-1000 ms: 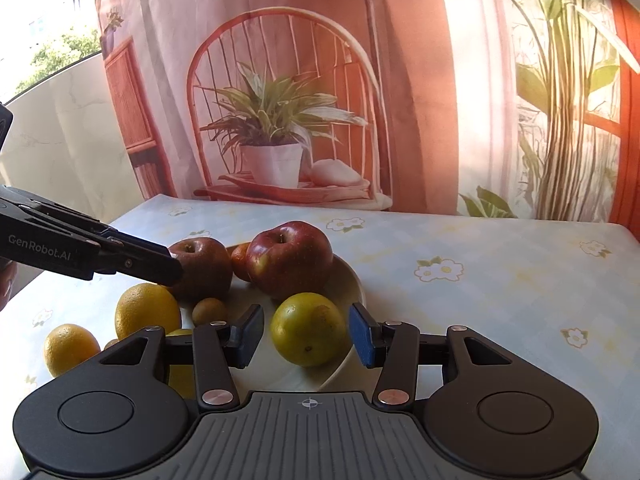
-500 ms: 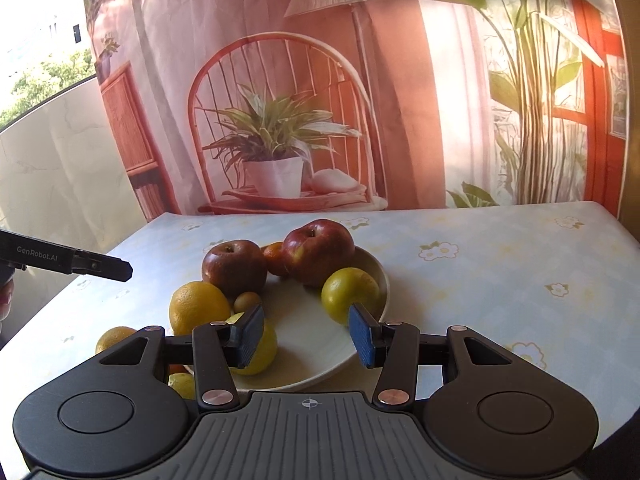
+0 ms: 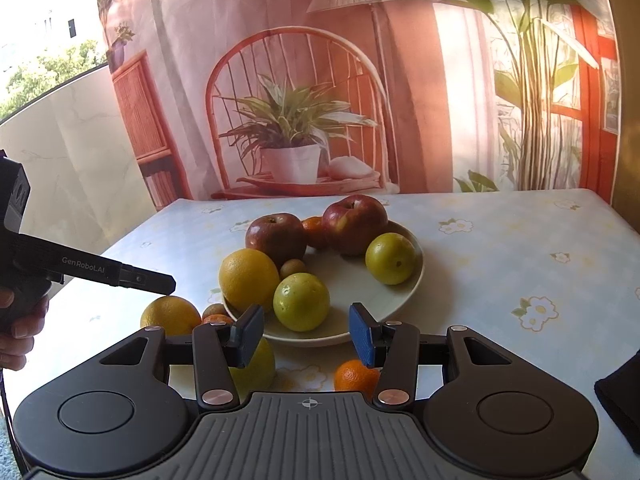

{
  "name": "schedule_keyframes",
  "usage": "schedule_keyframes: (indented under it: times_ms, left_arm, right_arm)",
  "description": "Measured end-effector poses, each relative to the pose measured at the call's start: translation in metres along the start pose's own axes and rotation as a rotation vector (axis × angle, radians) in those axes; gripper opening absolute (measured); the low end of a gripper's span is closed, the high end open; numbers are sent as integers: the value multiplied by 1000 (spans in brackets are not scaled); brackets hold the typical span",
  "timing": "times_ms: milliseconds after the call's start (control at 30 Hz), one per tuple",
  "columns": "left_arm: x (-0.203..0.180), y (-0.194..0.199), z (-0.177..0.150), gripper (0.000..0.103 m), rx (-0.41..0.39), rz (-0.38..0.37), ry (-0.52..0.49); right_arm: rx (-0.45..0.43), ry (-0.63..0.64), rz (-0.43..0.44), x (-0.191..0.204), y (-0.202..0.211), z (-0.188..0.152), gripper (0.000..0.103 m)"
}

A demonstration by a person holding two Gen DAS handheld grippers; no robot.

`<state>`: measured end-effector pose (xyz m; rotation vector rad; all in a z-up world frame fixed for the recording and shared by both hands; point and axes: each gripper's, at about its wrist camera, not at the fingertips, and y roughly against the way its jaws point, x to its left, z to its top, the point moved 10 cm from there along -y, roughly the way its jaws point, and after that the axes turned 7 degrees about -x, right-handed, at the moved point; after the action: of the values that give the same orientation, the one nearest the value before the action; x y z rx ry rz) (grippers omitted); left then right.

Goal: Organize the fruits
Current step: 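Withdraw both tools and move the left tool over the large yellow grapefruit, then close the left gripper on the large yellow grapefruit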

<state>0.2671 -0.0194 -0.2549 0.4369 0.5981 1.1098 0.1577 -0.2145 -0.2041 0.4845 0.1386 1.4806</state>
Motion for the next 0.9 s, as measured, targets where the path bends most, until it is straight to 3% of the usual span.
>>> schedule_keyframes:
  times_ms: [333,433,567,900]
  left_arm:
    - [-27,19,-16,27,0,-95,-64]
    - [-37,23,-24,31,19,-131,-83]
    - [-46,27,-31,31,15,-117,-142]
    - [-43,36,-37,32,29,-125,-131]
  right_arm:
    - [30,17,27,22,9,-18,44]
    - [46,33,41,31,10,-25,44]
    - [65,48,58,42,10,-34,44]
    - [100,69,89,58,10,-48,44]
